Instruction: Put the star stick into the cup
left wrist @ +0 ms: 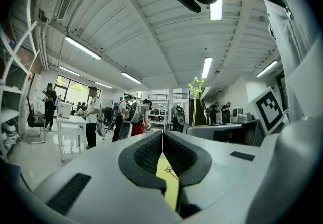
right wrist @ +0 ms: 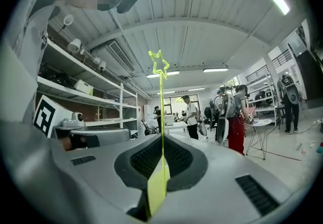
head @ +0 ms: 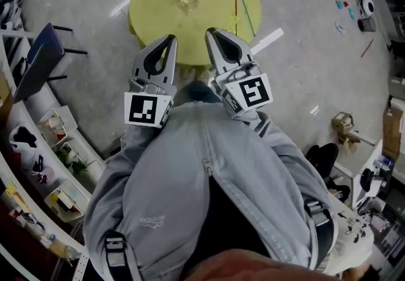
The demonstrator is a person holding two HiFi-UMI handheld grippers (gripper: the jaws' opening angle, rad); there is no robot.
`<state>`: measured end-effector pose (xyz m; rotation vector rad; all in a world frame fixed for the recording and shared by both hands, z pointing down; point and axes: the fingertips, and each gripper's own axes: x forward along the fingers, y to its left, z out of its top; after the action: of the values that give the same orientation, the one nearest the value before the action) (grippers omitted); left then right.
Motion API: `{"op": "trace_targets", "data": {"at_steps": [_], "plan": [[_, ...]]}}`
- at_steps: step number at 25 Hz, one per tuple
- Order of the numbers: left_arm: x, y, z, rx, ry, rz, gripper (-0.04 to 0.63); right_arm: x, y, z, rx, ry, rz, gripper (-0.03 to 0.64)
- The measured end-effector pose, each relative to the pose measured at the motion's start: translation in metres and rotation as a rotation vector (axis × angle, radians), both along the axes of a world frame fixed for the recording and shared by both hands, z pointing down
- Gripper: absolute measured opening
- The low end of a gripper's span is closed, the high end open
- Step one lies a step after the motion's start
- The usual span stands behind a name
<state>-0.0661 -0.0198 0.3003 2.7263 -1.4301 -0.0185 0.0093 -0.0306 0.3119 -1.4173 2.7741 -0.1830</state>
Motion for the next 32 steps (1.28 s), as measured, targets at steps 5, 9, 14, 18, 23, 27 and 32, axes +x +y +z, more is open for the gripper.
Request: {"op": "trace_targets", "data": {"at_steps": [5,9,14,18,23,27,32], "plan": [[0.038,-0.043,-0.001,-0.002,0.014,-0.021,0.018,0.030,-0.047,0.000,0.001,0.007,-0.046,0.034],[0.059,-0.070,0.000,-0.005,0.006,-0.062,0.018,0.051,-0.075,0.002,0.002,0.000,-0.088,0.034],[0.067,-0.084,0.005,-0.025,-0.034,-0.088,0.018,0.061,-0.100,0.010,0.004,-0.011,-0.114,0.034],[0.066,-0.093,0.013,-0.055,-0.044,-0.104,0.018,0.062,-0.113,0.014,-0.004,-0.029,-0.125,0.034],[0.071,-0.107,0.018,-0.066,-0.033,-0.082,0.018,0.058,-0.124,0.017,-0.012,-0.004,-0.131,0.034],[0.069,-0.124,0.022,-0.071,-0.029,-0.057,0.018,0.046,-0.136,0.013,0.005,-0.005,-0.134,0.034],[0.062,-0.152,0.028,-0.076,-0.033,-0.028,0.018,0.039,-0.157,0.026,-0.049,0.054,-0.113,0.034]]}}
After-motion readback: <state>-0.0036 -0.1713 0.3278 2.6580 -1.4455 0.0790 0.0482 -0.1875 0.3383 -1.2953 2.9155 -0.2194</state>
